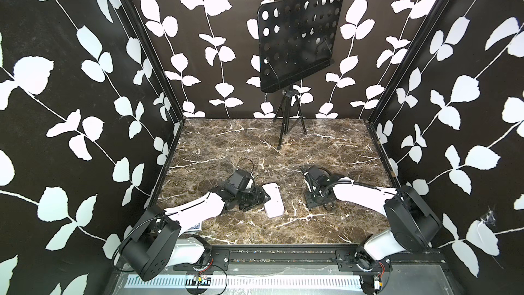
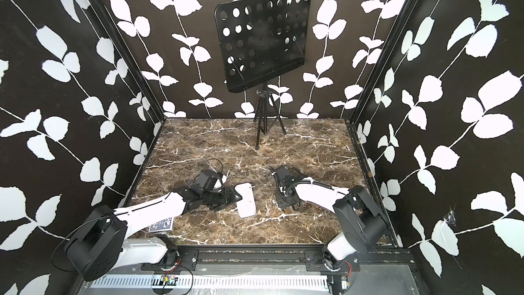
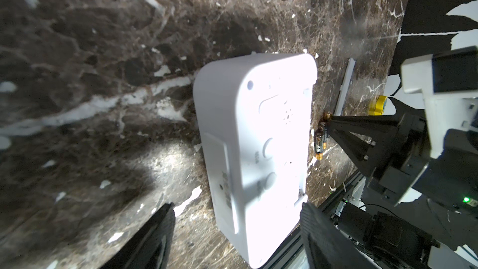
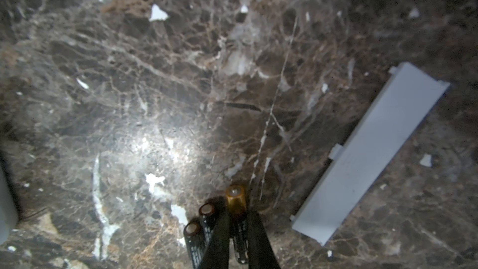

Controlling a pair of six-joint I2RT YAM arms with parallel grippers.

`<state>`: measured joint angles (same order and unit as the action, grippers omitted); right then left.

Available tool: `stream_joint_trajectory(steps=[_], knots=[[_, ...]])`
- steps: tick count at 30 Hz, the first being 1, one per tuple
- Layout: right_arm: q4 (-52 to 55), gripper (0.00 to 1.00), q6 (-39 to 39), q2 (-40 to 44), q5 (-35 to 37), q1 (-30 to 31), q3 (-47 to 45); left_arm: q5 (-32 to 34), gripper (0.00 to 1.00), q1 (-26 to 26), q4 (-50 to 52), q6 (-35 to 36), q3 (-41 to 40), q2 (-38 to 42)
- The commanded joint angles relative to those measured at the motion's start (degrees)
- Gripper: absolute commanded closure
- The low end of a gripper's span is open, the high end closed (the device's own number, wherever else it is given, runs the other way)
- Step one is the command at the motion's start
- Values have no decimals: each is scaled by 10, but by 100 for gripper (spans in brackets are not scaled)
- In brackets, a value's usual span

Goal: Insert the battery into the alarm
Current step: Adjust the alarm at the center of the board, then pick up the battery at the center of the board.

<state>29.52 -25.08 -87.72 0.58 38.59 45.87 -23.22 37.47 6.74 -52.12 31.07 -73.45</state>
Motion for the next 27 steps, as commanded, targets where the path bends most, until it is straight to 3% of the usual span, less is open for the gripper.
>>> stream_joint_trajectory(steps=[1, 10, 17, 22, 27], knots=[[14, 85, 9, -14, 19, 2, 6, 5, 22, 2, 10, -1, -8, 6], [23, 87, 28, -35, 30, 2, 24, 9, 24, 2, 14, -4, -8, 25], [34, 95, 19, -11, 40, 3, 43, 15, 25, 2, 49, 14, 38, 45], [38, 96, -35, 62, 25, 0, 71, 62, 25, 37, 92, 56, 116, 57], [-38, 96, -149, 151, -55, -16, 91, 119, 33, 106, 28, 86, 167, 50]])
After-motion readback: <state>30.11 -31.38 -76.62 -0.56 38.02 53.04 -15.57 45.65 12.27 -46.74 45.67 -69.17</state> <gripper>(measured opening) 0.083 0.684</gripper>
